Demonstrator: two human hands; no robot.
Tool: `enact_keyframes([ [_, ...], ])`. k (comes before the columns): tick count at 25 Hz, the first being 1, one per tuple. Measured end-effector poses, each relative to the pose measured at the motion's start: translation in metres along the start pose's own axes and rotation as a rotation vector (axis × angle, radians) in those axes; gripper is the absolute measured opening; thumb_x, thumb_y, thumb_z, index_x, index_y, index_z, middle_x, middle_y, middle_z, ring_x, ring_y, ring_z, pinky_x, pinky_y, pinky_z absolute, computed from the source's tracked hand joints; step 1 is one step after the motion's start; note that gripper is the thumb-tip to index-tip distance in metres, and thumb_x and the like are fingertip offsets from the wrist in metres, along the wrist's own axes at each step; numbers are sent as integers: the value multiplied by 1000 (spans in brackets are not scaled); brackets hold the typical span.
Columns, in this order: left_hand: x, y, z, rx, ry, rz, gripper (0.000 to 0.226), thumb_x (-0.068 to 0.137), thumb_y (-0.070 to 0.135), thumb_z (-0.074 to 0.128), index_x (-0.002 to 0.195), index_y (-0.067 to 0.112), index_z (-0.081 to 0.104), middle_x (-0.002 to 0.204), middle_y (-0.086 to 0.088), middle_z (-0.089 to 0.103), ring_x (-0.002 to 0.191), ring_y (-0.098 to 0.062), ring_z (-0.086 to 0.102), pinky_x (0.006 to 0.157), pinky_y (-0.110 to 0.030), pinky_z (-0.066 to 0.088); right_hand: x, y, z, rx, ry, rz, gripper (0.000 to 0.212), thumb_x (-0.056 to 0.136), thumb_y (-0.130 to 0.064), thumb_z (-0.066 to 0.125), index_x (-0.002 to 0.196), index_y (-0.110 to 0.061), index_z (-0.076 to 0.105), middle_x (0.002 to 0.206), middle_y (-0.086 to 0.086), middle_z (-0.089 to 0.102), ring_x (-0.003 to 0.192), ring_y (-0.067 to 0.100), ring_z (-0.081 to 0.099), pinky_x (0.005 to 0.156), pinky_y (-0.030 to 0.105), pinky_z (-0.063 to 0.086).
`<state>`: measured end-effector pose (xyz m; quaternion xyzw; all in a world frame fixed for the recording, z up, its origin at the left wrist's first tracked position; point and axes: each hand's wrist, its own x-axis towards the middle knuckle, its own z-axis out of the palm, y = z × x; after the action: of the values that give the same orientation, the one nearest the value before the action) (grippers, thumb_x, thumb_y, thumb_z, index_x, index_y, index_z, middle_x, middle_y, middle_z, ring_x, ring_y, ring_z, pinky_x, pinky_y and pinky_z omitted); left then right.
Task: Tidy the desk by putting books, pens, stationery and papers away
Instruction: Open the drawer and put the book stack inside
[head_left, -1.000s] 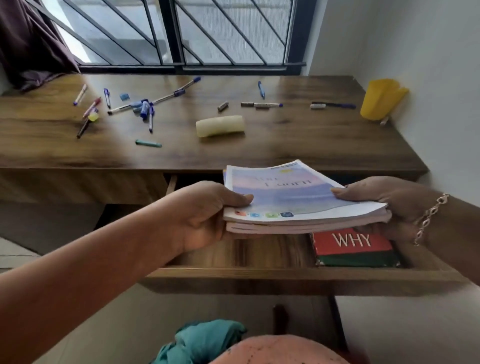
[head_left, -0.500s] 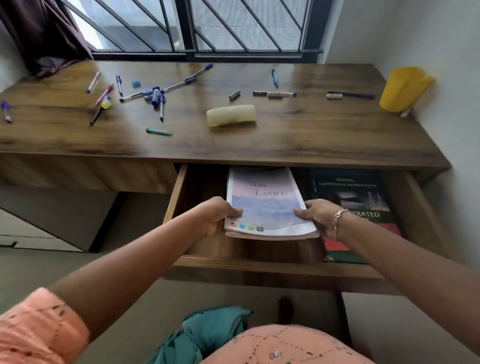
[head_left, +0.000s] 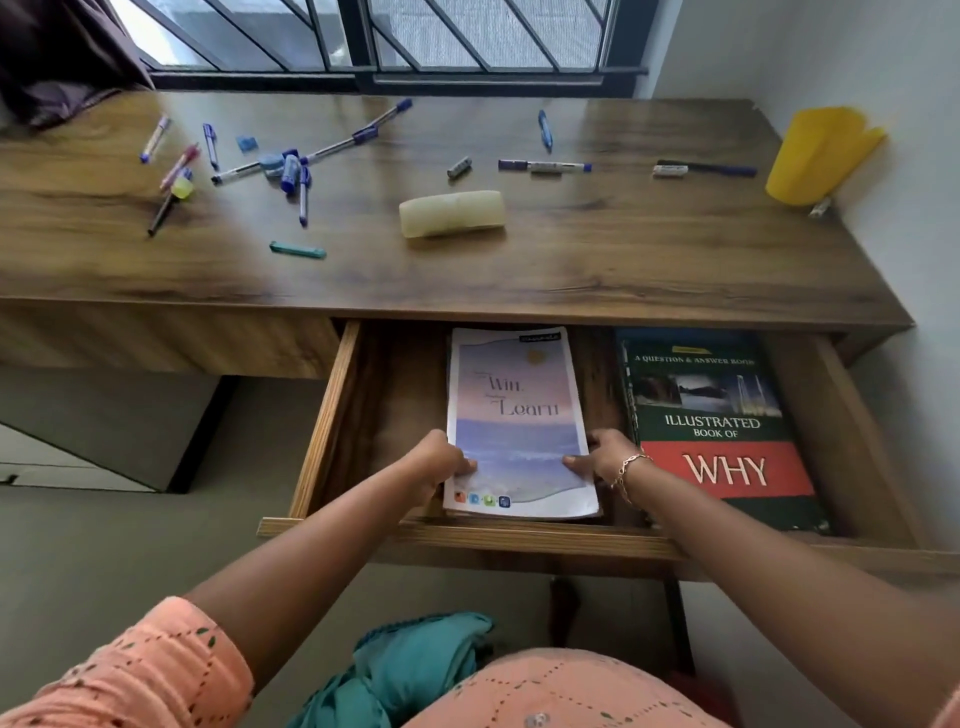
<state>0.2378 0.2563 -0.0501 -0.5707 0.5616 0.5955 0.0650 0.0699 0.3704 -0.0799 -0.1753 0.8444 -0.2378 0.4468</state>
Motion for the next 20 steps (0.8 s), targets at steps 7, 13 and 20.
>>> enact_keyframes([
  [7, 18, -8, 12, 186, 15, 14, 31, 90, 11, 59, 116, 8, 43, 125, -14, 56, 108, -29, 62, 79, -34, 53, 1, 7, -1, -318, 117, -47, 46, 79, -33, 71, 112, -3, 58, 113, 14, 64, 100, 30, 61, 81, 32, 50],
  [13, 23, -12, 17, 466, 46, 180, 37, 87, 24, 64, 117, 8, 50, 121, -10, 61, 105, -24, 64, 81, -30, 52, -7, 6, -5, -515, 181, -23, 41, 79, -37, 70, 100, -4, 59, 103, 14, 65, 95, 30, 61, 67, 27, 39],
  [20, 27, -7, 40, 574, 45, 250, 36, 85, 30, 66, 111, 8, 53, 112, -10, 64, 93, -22, 68, 78, -34, 58, -12, 12, -17, -674, 271, -39, 42, 82, -30, 69, 110, -1, 58, 113, 16, 64, 105, 31, 61, 82, 32, 49],
])
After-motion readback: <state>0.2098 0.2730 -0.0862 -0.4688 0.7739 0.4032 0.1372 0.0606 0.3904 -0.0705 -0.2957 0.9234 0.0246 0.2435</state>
